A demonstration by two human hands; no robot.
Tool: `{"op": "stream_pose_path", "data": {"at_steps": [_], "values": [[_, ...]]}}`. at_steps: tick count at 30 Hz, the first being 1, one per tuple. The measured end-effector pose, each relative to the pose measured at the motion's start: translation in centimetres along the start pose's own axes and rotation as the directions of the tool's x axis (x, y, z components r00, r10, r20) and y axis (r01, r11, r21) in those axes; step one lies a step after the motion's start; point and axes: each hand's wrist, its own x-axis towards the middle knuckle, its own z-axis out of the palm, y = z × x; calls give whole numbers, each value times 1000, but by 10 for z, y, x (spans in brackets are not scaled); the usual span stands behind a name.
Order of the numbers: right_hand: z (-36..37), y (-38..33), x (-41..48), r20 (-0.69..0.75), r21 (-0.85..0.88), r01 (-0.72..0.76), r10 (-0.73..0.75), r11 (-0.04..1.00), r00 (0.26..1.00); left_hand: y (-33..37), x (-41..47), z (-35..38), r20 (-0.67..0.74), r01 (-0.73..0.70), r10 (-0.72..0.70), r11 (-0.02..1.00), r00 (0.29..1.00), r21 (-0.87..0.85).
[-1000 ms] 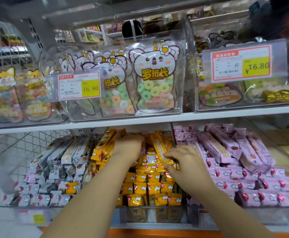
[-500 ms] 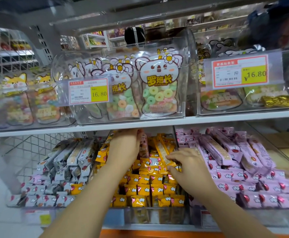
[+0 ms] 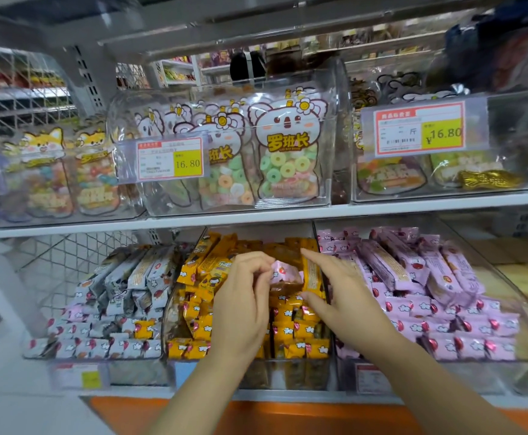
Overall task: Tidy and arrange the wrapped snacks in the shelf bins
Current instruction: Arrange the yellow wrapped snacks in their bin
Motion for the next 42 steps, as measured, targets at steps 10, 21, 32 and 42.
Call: {"op": "stream_pose_path", "data": {"at_steps": [10,21,32,42], "values": [[-24,10,-10,-89,-17,-27,25,999,996,30,10,18,-4,-8,8,990,1000,-141],[-43,42,-19,-369,-222,-390,293,893,882,-3,4,35,366,278,-415,885,833,373],[-37,47,-12,-254,-462,-371,281,806,925,-7,8,46,542,188,-354,922,762,338],[-8,27,-11,-105,-337,-56,22,940,994,-32,23,22,401,150,-391,845,828,514]]}}
